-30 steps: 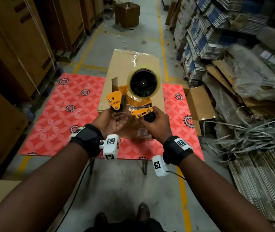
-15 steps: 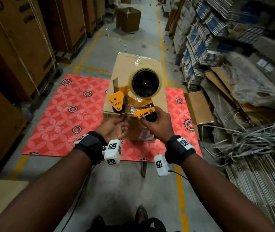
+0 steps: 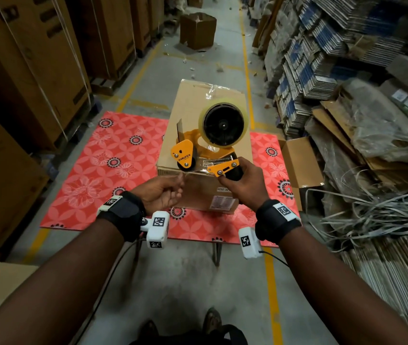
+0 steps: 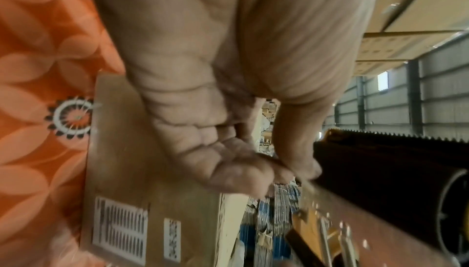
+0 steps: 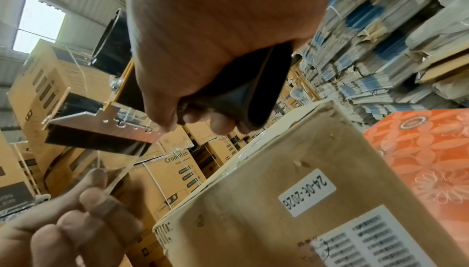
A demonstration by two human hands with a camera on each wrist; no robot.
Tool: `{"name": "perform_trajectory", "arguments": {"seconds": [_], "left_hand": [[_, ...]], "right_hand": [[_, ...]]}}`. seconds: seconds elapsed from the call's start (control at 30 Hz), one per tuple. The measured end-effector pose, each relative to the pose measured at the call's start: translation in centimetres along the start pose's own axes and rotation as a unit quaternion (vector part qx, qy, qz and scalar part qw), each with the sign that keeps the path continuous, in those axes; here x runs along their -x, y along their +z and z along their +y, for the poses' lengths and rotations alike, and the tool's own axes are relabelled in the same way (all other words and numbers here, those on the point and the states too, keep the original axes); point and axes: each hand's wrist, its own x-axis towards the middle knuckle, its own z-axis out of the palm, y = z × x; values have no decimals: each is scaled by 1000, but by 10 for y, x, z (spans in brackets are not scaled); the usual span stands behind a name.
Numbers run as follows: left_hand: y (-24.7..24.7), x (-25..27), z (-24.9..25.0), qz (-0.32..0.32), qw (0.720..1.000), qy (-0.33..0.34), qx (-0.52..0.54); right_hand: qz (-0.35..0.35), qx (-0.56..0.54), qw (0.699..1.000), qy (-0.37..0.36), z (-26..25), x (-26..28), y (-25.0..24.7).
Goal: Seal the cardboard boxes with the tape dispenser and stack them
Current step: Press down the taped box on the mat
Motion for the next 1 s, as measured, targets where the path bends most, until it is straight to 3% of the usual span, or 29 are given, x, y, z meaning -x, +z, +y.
{"name": "perform_trajectory", "arguments": {"seconds": [0.17,0.4,0.6,1.0], "left_hand": [[-5,9,12,62,997,-38,-22],[-11,11,23,123,987,-9,-106],[-16,7,37,244,927,47,-281],[-57,0,74,271,864,129,-405]], "right_hand": [[-18,38,999,-19,4,-7,-4],[-50,78,995,-33,8,-15,-4],[-95,203,972,-76,4,-24,1],[-121,313,934,-120,0,-54,-4]]}}
